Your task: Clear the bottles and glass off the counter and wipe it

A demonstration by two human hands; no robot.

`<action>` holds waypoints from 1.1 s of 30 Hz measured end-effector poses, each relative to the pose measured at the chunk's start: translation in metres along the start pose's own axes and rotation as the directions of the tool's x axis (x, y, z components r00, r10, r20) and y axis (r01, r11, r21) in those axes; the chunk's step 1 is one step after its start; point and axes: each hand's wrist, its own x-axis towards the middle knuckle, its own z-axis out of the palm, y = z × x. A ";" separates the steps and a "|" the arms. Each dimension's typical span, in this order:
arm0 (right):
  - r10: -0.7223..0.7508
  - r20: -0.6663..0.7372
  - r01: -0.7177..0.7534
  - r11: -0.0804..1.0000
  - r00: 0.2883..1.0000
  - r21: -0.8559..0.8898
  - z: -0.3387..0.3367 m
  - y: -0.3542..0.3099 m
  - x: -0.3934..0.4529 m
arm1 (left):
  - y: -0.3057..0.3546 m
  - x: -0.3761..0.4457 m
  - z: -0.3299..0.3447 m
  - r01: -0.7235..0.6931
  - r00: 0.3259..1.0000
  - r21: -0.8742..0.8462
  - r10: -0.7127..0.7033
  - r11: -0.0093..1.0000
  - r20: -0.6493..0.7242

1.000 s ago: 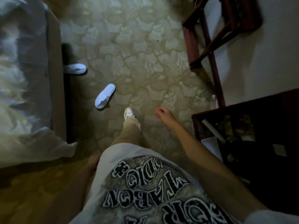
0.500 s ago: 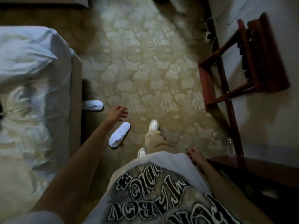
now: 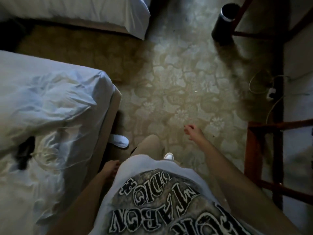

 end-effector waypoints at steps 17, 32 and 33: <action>0.402 -0.187 -0.397 0.915 0.896 0.067 -0.142 -0.164 0.187 | 0.643 0.090 0.073 -0.459 0.873 0.197 0.398 0.866 0.283; 0.167 -0.116 -0.156 0.983 0.979 0.095 -0.324 -0.514 0.558 | 0.948 0.181 0.100 -0.256 0.966 0.179 0.243 0.950 0.092; 0.114 -0.136 -0.100 0.989 0.984 0.104 -0.340 -0.554 0.575 | 0.965 0.182 0.101 -0.240 0.970 0.182 0.227 0.954 0.091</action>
